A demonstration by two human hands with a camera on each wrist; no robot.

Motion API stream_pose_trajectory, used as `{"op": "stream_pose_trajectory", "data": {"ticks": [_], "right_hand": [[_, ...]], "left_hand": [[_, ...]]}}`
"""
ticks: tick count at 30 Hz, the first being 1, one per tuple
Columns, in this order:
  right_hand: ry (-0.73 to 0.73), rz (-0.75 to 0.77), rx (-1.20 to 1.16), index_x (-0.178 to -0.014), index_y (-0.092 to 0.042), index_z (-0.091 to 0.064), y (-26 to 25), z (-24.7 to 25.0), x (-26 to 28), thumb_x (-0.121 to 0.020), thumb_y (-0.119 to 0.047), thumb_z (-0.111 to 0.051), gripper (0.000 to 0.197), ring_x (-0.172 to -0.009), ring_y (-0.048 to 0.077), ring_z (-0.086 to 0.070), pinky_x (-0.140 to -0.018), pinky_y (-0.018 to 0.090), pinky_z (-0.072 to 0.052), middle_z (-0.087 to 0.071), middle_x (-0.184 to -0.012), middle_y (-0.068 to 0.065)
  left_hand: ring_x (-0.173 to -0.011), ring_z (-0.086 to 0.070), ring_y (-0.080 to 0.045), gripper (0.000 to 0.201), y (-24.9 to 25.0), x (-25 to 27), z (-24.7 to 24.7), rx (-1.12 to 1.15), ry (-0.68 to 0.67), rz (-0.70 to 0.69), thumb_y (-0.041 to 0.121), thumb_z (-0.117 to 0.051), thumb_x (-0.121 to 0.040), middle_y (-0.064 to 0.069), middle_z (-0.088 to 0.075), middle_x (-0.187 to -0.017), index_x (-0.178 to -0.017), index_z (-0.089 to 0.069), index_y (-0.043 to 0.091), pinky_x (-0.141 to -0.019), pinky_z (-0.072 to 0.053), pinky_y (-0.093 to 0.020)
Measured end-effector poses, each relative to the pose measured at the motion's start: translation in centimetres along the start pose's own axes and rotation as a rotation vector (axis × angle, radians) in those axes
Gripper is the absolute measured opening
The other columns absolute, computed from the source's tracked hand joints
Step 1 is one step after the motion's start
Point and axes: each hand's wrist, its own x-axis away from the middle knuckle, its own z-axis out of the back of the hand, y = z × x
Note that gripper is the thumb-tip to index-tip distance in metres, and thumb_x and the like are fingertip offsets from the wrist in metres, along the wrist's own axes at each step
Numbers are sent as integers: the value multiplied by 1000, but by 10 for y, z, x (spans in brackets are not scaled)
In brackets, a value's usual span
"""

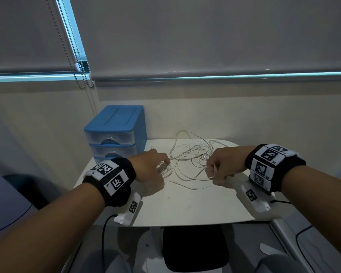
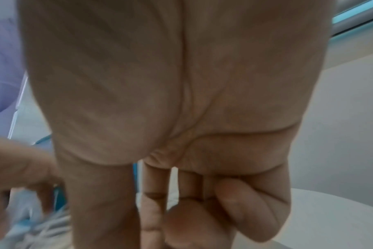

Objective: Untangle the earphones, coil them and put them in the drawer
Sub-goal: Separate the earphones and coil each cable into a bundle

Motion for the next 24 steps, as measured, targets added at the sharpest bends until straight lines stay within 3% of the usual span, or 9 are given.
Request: {"op": "stream_pose_trajectory", "data": {"ticks": [2, 4, 7, 13, 17, 21, 24], "right_hand": [[-36, 38, -96, -91, -28, -78, -3, 4, 2, -75, -18, -80, 19, -60, 14, -46, -64, 30, -38, -61, -68, -3], [-28, 80, -157, -92, -29, -80, -6, 7, 5, -76, -14, -79, 21, -58, 12, -44, -63, 30, -36, -58, -65, -4], [92, 129, -177, -90, -25, -81, -9, 12, 6, -80, -11, -74, 18, -53, 11, -45, -63, 29, -38, -56, -57, -10], [137, 234, -259, -93, -19, -77, -22, 8, 4, -83, -17, -77, 10, -60, 12, -62, -64, 28, -47, -67, -72, 1], [209, 300, -363, -105, -19, -76, -35, -3, -1, -85, -19, -79, 20, -72, 12, -68, -73, 26, -52, -75, -85, 3], [169, 318, -355, -94, -27, -79, -43, -13, -5, -86, -29, -80, 8, -82, 1, -66, -84, 23, -47, -76, -88, -12], [158, 368, -602, -96, -2, -76, -46, -16, -6, -97, -16, -66, 16, -83, 10, -69, -83, 28, -51, -78, -92, 7]], "left_hand": [[-103, -56, -20, 68, 3, 0, -2, -19, -28, 25, 44, -78, -73, 7, -43, -117, -132, -46, 40, -94, -54, -41], [-95, -58, -16, 59, 4, 1, -1, 24, -6, 14, 39, -82, -75, 7, -49, -110, -126, -51, 35, -87, -55, -35], [-80, -54, -8, 44, 5, 1, 1, 73, 14, 5, 29, -81, -77, 11, -57, -94, -115, -59, 28, -68, -47, -26], [-89, -57, -12, 16, 7, 3, 8, 112, 147, -60, 28, -64, -95, 9, -62, -97, -109, -69, 20, -67, -40, -22], [-76, -65, -13, 14, 9, 2, 15, 447, 303, -132, 11, -63, -93, 0, -73, -87, -100, -74, 15, -65, -49, -22], [-65, -59, -12, 12, 19, -4, 12, 899, 389, -222, 6, -63, -96, -8, -67, -75, -97, -74, 4, -60, -47, -19], [-66, -59, -12, 16, 22, -19, 7, 1099, 426, -233, 8, -61, -98, -8, -65, -76, -101, -74, -1, -61, -46, -20]]}}
